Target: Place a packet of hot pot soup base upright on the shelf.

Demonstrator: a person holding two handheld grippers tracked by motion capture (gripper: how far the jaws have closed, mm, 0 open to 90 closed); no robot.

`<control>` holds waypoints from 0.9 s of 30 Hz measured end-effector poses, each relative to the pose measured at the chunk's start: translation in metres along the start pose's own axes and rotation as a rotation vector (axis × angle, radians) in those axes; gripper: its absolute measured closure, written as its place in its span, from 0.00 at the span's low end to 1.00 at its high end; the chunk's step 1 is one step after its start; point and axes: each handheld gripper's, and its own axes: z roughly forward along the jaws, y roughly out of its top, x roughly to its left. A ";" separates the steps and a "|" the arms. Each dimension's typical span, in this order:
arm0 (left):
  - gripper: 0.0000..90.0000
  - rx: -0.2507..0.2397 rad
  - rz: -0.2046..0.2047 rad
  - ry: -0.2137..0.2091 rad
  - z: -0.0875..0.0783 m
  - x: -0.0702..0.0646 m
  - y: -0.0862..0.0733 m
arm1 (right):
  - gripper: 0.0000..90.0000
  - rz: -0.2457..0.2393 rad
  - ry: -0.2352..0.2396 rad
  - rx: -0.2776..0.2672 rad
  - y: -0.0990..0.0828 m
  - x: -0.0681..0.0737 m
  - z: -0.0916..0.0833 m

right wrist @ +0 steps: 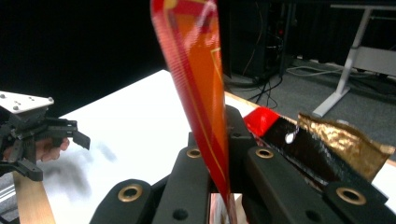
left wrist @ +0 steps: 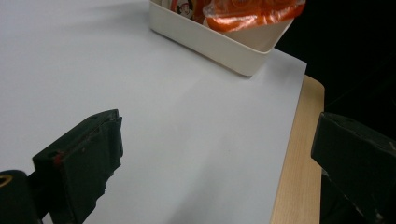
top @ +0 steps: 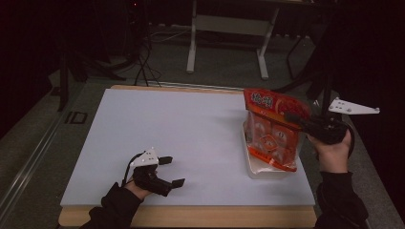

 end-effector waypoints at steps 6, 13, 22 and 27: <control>0.03 0.003 -0.008 0.002 0.002 0.002 -0.002 | 1.00 0.036 0.009 -0.021 -0.010 -0.005 0.000; 0.03 0.001 -0.025 0.003 0.003 0.005 -0.004 | 1.00 0.073 0.012 -0.005 -0.028 -0.009 0.005; 0.03 0.010 -0.032 0.006 0.005 0.007 -0.006 | 1.00 0.140 0.023 0.012 -0.051 -0.017 0.011; 0.03 0.012 -0.037 0.005 0.005 0.007 -0.006 | 1.00 0.155 -0.019 0.003 -0.063 -0.024 0.005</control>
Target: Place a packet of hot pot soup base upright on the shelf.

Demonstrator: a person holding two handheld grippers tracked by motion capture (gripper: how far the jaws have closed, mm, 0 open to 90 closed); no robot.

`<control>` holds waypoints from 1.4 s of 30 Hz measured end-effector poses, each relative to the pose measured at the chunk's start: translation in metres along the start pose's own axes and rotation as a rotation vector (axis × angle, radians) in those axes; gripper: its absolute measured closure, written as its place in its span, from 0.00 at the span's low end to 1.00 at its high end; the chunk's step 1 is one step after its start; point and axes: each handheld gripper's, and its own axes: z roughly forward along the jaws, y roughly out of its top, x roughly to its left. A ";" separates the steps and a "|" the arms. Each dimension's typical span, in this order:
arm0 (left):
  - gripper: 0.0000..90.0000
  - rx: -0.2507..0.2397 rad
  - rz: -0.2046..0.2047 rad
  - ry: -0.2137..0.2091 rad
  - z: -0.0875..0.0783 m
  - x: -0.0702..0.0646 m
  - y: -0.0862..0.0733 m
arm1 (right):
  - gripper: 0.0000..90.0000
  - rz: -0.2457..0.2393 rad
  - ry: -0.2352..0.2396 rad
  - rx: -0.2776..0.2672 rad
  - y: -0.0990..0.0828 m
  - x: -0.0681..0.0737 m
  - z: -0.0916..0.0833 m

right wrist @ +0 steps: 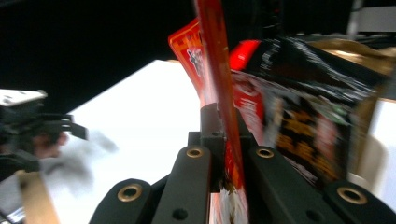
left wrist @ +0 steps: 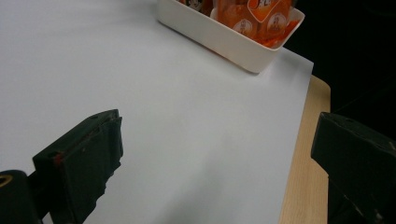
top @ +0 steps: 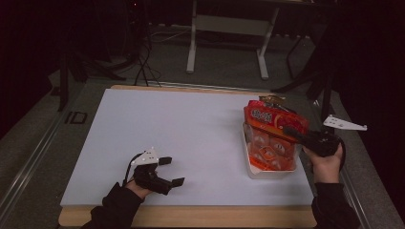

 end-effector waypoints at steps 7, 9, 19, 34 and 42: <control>0.03 0.003 0.000 0.002 0.001 0.000 -0.001 | 1.00 0.021 -0.038 0.007 -0.008 -0.009 -0.004; 0.03 0.002 -0.001 0.002 0.001 0.000 -0.001 | 0.99 0.022 -0.035 0.008 -0.008 -0.008 -0.004; 0.03 0.007 -0.001 0.002 0.001 0.001 -0.002 | 0.94 -0.020 -0.057 0.037 -0.005 0.001 -0.001; 0.03 0.007 -0.006 0.007 0.002 0.001 -0.001 | 0.55 -0.067 -0.083 -0.094 0.029 0.029 -0.026; 0.03 0.003 -0.007 0.006 0.001 0.001 -0.001 | 0.39 -0.110 -0.060 -0.129 0.052 0.052 -0.032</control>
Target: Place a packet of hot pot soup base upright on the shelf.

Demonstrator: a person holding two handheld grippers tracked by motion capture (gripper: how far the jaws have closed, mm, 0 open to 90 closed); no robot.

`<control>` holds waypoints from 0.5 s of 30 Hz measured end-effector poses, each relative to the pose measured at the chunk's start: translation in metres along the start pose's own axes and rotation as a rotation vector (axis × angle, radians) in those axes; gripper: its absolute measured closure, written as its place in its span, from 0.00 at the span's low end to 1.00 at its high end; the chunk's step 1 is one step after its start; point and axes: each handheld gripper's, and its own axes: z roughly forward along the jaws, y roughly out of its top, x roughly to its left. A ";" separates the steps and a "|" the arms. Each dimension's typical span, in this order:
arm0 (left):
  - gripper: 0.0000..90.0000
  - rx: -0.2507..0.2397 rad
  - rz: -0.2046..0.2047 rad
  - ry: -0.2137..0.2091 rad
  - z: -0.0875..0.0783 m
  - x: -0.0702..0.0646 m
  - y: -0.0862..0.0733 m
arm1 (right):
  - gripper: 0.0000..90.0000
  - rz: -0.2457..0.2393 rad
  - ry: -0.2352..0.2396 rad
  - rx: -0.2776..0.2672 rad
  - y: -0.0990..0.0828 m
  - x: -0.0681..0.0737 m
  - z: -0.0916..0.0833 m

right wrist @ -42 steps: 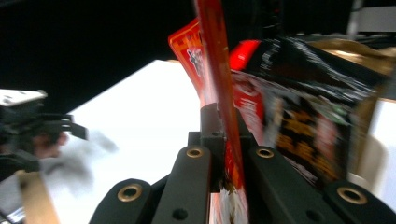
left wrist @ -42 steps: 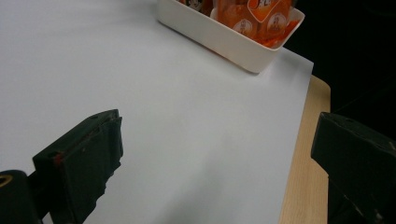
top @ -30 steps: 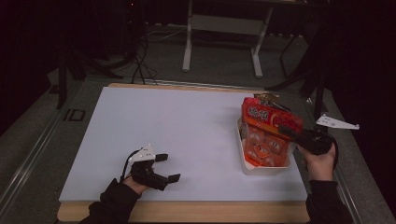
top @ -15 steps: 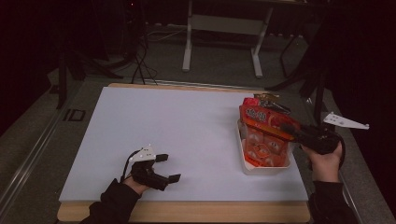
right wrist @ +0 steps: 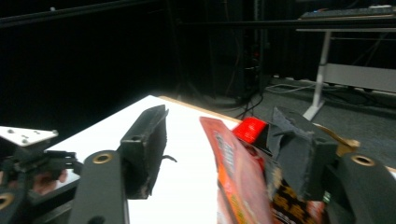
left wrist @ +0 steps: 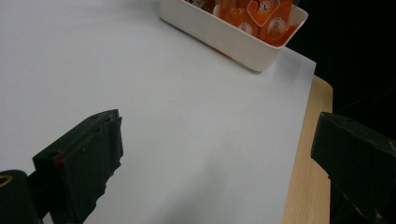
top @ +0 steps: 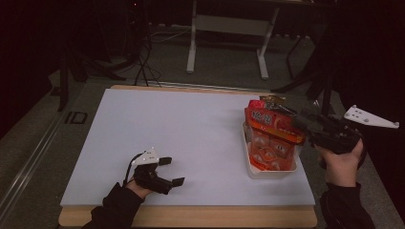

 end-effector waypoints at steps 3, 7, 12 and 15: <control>0.03 0.000 0.000 0.001 0.000 0.000 0.000 | 0.30 0.002 0.023 0.008 0.005 0.009 0.005; 0.03 -0.003 0.009 0.011 0.000 -0.001 0.000 | 0.18 0.012 0.090 0.022 0.005 0.020 0.013; 0.03 -0.004 0.017 0.012 0.000 -0.001 -0.001 | 0.15 0.002 0.140 0.029 -0.003 0.033 0.025; 0.03 -0.006 0.016 0.012 0.000 -0.001 -0.001 | 0.15 -0.015 0.159 0.048 -0.009 0.037 0.030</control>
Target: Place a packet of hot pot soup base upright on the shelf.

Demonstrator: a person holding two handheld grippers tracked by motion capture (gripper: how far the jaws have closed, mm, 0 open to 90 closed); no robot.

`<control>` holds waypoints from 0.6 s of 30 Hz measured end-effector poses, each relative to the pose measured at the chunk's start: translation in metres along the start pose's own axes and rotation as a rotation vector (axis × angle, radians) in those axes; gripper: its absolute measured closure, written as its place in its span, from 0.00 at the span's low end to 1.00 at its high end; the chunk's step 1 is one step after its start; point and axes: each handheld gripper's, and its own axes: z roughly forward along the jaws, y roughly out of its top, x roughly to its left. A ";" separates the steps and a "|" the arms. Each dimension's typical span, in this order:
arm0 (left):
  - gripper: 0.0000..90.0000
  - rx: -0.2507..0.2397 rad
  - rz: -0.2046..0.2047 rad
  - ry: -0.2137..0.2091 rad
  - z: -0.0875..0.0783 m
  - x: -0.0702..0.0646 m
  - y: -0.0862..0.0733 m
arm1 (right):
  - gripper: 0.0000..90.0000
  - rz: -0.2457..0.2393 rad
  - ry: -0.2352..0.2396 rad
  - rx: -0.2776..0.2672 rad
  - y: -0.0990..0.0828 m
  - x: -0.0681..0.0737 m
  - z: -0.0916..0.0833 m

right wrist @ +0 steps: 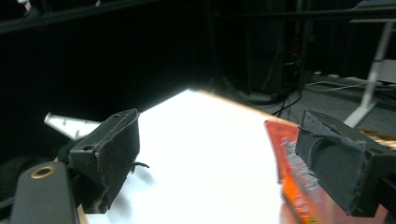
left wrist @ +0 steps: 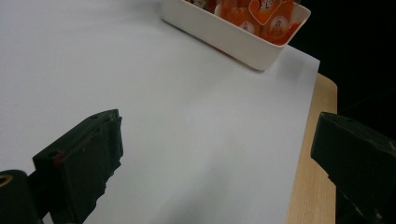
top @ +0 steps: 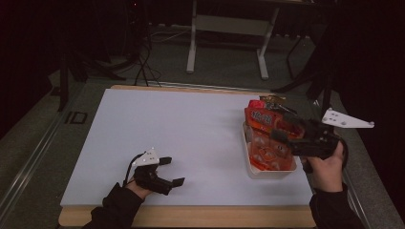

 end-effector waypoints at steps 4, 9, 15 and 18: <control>0.03 0.000 -0.005 -0.004 0.000 0.001 -0.001 | 0.15 -0.019 0.036 0.028 -0.013 0.009 0.016; 0.03 -0.004 -0.008 -0.007 -0.001 0.000 0.000 | 0.15 -0.034 0.052 0.067 -0.027 0.015 0.031; 0.03 -0.005 -0.008 -0.009 -0.001 0.000 -0.001 | 0.15 -0.031 0.086 0.095 -0.044 0.018 0.044; 0.03 -0.007 -0.010 -0.010 -0.001 0.000 -0.001 | 0.15 -0.040 0.096 0.117 -0.054 0.021 0.053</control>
